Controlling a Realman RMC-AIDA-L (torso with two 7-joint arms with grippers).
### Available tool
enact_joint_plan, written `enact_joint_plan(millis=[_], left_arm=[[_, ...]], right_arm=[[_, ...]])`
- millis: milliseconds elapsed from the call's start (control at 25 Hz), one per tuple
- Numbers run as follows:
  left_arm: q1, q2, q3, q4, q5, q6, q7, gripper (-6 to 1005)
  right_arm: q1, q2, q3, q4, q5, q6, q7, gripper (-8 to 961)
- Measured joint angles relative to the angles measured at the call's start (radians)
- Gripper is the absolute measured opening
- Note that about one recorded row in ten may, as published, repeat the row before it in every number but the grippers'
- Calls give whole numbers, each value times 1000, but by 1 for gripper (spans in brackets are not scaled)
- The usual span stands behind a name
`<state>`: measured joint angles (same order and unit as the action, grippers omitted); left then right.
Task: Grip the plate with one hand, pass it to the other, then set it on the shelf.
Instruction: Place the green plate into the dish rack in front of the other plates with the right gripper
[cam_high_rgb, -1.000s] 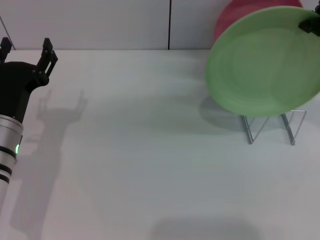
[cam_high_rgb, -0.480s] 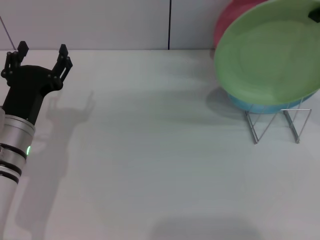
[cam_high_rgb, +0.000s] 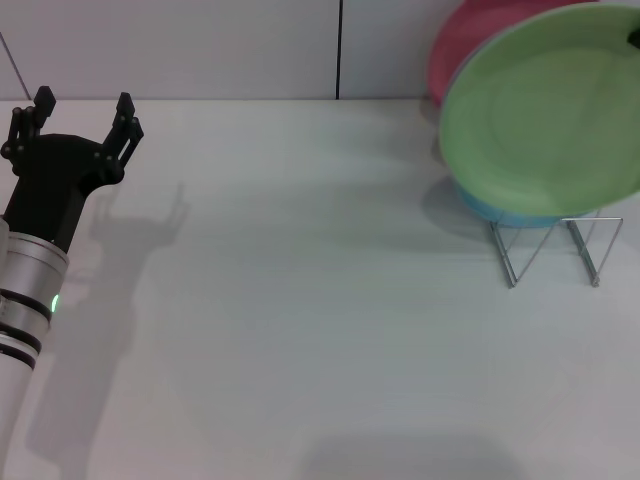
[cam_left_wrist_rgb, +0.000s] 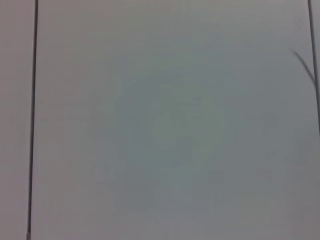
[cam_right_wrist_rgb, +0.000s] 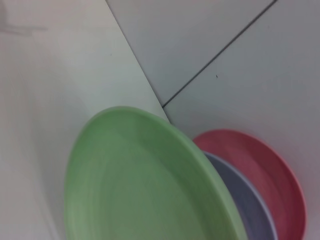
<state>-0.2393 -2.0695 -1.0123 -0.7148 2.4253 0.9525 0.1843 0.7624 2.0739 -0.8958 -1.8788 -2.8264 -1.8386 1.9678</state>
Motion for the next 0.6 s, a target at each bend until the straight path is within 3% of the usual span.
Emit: enact_joint_plan(millis=[600], left_arm=[[-47, 1, 3, 45, 3, -1, -52, 863]], right_arm=[[-29, 5, -10, -2, -6, -3, -34, 114]])
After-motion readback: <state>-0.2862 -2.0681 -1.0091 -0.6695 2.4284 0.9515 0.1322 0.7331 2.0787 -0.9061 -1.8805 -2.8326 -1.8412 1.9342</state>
